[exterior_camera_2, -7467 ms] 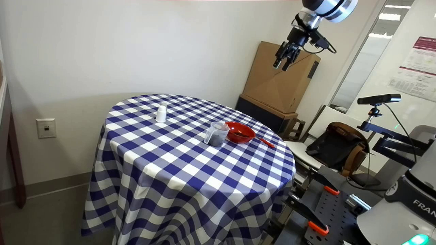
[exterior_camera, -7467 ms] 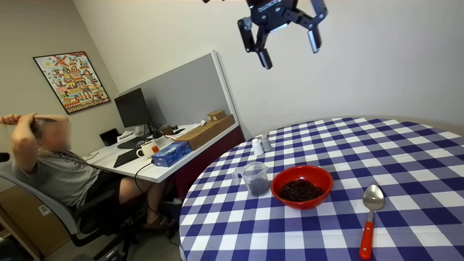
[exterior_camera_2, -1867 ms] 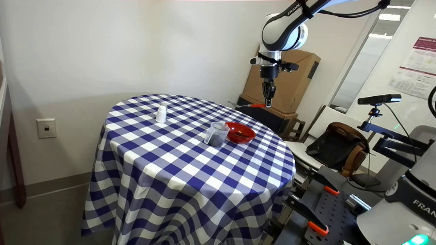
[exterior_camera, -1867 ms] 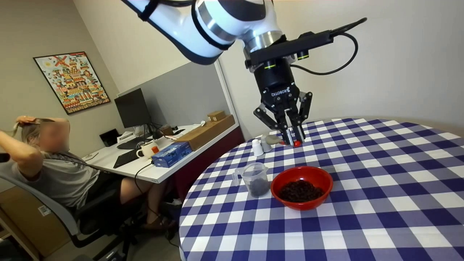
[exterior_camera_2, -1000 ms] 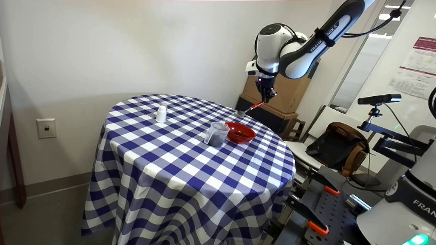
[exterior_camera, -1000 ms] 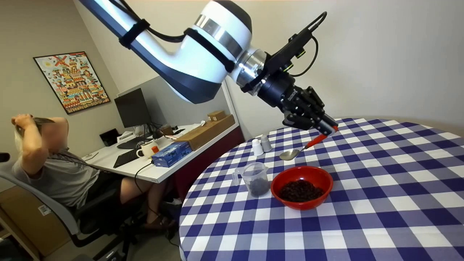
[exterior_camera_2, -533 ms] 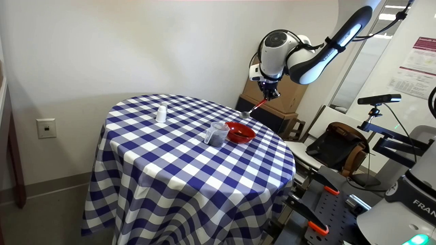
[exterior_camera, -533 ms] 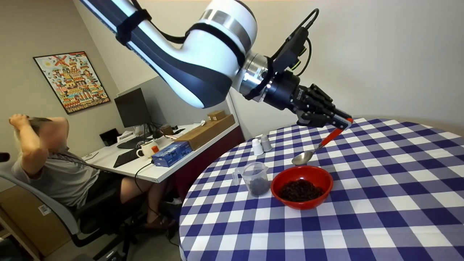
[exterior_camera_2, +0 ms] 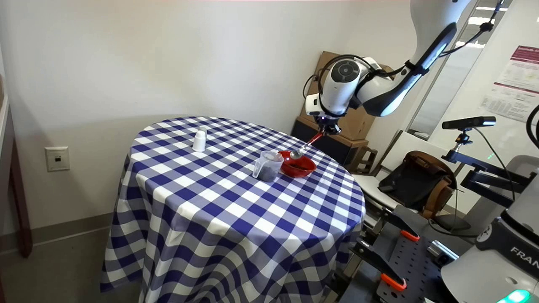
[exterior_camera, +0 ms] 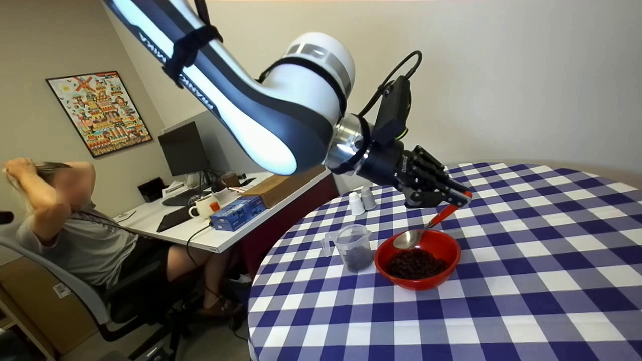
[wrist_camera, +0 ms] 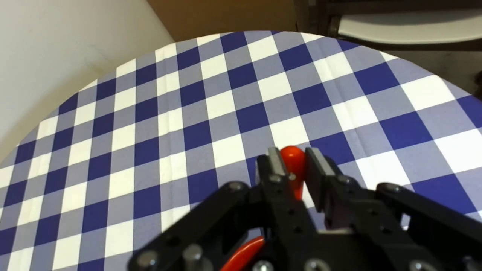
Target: Use the spoon on the table to scoop some of the contents in the red bowl into the clear jug
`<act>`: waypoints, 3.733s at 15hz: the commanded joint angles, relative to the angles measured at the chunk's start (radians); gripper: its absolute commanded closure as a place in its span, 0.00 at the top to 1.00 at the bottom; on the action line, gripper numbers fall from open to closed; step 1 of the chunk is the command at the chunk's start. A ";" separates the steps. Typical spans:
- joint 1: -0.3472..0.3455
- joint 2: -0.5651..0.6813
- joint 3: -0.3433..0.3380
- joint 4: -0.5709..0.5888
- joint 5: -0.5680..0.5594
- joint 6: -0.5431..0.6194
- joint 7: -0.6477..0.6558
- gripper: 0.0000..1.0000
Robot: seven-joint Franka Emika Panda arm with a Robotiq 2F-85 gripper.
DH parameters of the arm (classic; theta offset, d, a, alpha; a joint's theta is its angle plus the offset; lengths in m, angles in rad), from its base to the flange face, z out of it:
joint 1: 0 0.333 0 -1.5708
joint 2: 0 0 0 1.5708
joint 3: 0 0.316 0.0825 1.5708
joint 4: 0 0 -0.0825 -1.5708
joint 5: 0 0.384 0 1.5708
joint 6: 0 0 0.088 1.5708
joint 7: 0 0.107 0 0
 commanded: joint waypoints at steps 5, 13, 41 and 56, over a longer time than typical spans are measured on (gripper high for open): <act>-0.027 0.042 0.042 0.016 -0.334 0.010 0.227 0.07; -0.055 0.057 0.066 0.029 -0.521 -0.022 0.324 0.07; -0.051 0.056 0.100 0.027 -0.672 -0.163 0.444 0.07; -0.053 0.050 0.061 -0.144 -0.547 -0.327 0.437 0.07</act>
